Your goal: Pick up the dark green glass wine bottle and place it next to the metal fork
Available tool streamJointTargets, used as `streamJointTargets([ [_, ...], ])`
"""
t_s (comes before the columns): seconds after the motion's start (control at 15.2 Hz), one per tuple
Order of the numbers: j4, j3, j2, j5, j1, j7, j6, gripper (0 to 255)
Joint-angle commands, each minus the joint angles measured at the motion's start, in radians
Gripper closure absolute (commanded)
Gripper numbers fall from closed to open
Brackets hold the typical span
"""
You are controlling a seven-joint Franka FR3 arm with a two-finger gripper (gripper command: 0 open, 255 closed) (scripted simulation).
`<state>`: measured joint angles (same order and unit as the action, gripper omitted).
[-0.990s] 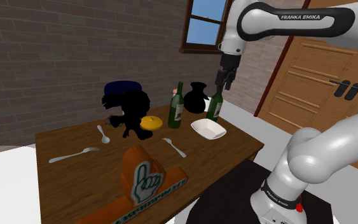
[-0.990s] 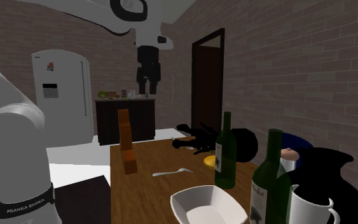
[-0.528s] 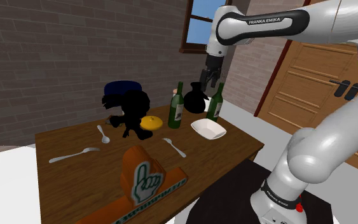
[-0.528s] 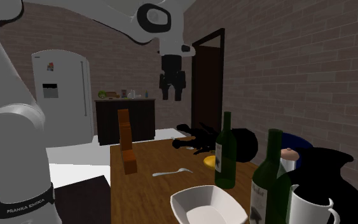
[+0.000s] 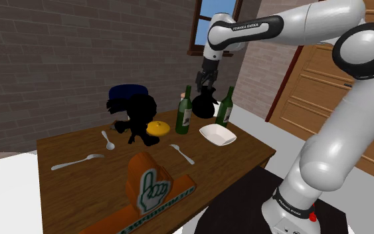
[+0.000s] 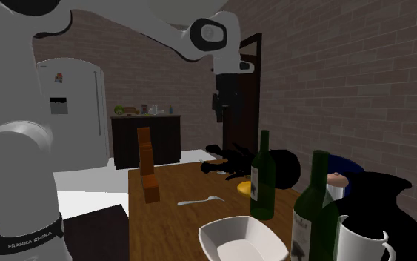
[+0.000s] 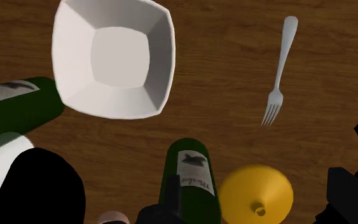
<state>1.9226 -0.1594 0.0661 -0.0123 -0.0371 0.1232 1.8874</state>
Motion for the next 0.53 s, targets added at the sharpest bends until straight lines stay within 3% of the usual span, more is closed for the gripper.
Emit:
streamJointTargets([
  [0.0,-0.083,-0.009,-0.085,0.018,-0.006,0.015,0.015,0],
  [0.46,-0.380,-0.026,-0.351,0.086,-0.045,0.056,0.020,0],
])
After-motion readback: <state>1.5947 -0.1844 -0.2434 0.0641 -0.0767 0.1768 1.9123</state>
